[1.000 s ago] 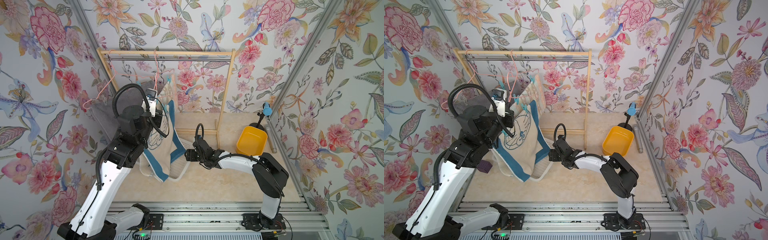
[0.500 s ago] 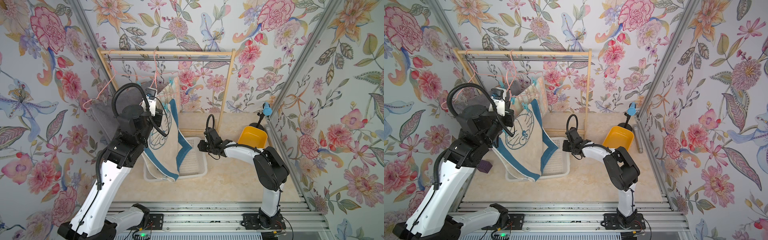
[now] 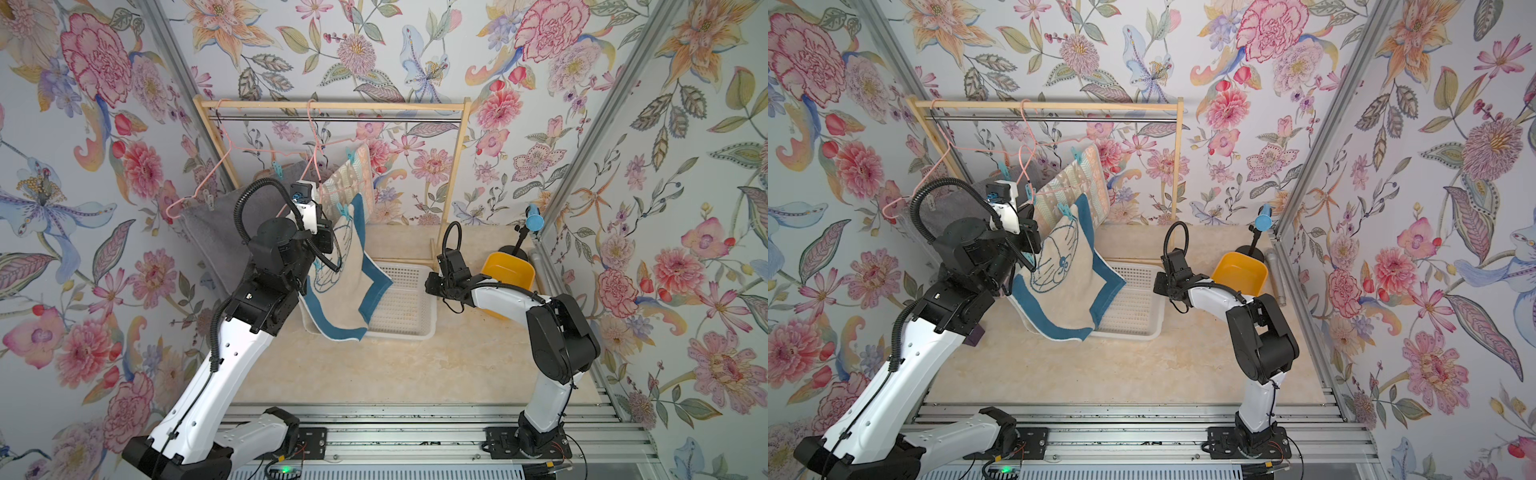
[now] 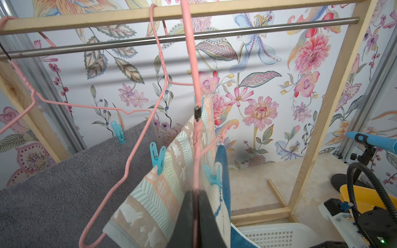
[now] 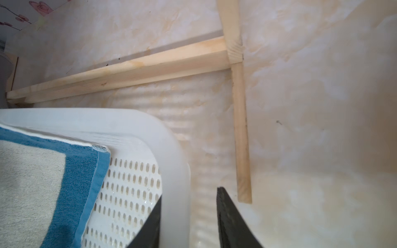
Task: Remove the clothespins securing towels to the hanger
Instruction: Move the basket to the center of the board.
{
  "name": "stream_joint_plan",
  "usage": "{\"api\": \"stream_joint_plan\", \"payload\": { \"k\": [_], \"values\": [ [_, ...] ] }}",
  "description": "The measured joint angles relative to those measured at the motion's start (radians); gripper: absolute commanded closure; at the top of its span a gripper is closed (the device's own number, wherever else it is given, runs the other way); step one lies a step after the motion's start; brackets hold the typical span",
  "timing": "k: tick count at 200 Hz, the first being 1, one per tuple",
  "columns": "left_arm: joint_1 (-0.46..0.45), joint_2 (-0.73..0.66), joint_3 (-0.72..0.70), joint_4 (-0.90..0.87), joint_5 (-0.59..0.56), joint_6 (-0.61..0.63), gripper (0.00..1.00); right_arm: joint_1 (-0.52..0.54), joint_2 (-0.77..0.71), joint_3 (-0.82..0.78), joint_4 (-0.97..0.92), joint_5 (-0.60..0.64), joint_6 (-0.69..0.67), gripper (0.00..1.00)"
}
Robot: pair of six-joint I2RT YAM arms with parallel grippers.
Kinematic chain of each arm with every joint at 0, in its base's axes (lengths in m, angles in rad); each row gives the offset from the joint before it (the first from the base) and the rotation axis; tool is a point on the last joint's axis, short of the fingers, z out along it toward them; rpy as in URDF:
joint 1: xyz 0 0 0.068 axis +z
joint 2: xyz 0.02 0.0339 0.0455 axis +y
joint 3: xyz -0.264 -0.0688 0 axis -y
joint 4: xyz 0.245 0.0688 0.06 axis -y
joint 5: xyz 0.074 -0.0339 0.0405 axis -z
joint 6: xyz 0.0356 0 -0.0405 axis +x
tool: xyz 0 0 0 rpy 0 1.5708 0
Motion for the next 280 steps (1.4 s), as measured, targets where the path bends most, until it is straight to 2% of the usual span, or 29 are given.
{"api": "stream_joint_plan", "payload": {
  "k": [92, 136, 177, 216, 280],
  "values": [
    [-0.162, 0.099, -0.020, 0.227, -0.105, -0.071, 1.00, -0.013, -0.006, -0.017, 0.004, 0.003, -0.012, 0.63],
    [-0.226, 0.197, 0.052, 0.298, -0.166, -0.093, 1.00, -0.037, -0.010, -0.026, 0.016, -0.016, -0.013, 0.63],
    [-0.266, 0.217, 0.074, 0.389, -0.214, -0.120, 1.00, -0.059, -0.018, -0.041, 0.026, -0.019, -0.016, 0.63],
    [-0.267, 0.194, -0.051, 0.491, -0.244, -0.182, 1.00, -0.061, -0.020, -0.049, 0.040, -0.023, -0.017, 0.63],
    [-0.277, 0.125, -0.254, 0.506, -0.288, -0.241, 1.00, -0.063, -0.022, -0.052, 0.045, -0.031, -0.023, 0.62]
  ]
}}
